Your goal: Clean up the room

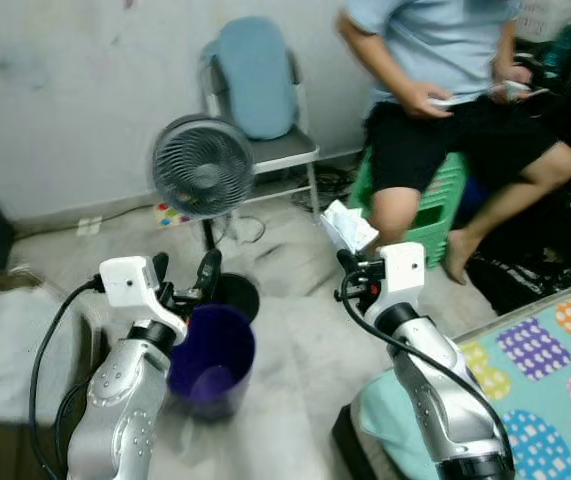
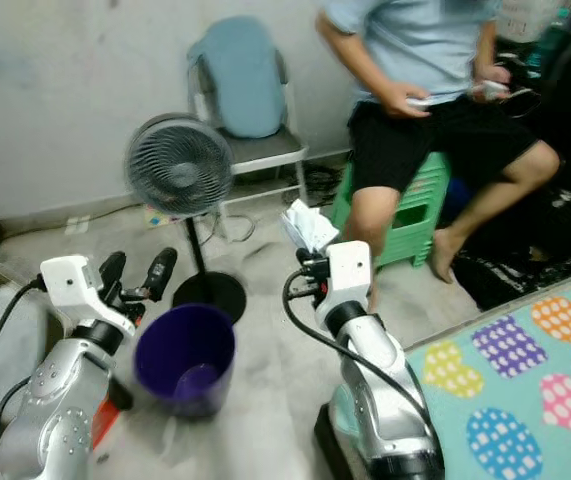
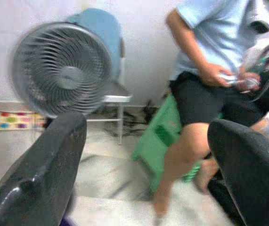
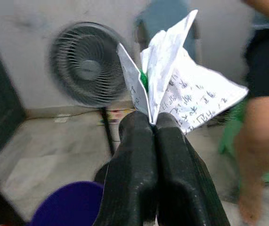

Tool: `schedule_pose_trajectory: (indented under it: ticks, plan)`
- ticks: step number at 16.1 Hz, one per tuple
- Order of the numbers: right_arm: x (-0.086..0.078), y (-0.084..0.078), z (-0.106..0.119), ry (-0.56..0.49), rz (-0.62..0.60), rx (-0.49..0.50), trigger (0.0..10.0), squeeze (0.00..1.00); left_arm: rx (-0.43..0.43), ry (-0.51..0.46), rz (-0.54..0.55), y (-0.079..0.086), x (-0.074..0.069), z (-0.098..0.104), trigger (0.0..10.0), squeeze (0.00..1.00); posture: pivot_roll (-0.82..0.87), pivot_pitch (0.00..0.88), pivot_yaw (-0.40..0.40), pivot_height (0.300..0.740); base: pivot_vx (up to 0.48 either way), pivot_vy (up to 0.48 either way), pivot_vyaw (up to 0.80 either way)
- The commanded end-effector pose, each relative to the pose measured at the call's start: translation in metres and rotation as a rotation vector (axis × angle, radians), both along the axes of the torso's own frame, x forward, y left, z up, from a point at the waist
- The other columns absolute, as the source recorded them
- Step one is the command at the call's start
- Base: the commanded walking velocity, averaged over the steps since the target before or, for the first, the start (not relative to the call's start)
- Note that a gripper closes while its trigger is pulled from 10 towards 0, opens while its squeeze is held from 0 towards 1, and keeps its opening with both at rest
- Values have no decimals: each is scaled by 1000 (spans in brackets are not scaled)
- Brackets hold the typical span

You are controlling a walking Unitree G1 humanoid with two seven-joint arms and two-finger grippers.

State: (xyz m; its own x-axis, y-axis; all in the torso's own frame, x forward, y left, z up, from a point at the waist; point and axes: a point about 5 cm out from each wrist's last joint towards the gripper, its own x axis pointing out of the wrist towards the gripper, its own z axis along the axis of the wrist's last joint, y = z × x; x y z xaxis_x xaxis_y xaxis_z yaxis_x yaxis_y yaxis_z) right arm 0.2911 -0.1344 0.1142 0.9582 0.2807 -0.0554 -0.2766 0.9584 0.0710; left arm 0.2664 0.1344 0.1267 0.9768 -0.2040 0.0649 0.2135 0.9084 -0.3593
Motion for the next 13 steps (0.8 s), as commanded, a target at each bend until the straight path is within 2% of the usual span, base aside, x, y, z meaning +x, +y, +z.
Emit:
schedule_pose_trajectory:
  ticks: [1, 4, 7, 13]
  plan:
    - [3, 8, 7, -25, 19, 13, 10000, 0, 31, 6, 29, 10, -1, -1, 10000, 0, -47, 0, -20, 740, 0, 0, 800]
    - [3, 8, 5, -20, 18, 16, 10000, 0, 35, 8, 30, 10, -1, -1, 10000, 0, -45, 0, -20, 740, 0, 0, 800]
    - [3, 9, 5, -24, 22, 16, 10000, 0, 48, 21, 43, 10, -1, -3, 10000, 0, -45, 0, -18, 740, 0, 0, 188]
    - [4, 9, 5, -26, 24, 8, 10000, 0, 45, 10, 32, 9, 0, -1, 10000, 0, -45, 0, -19, 740, 0, 0, 800]
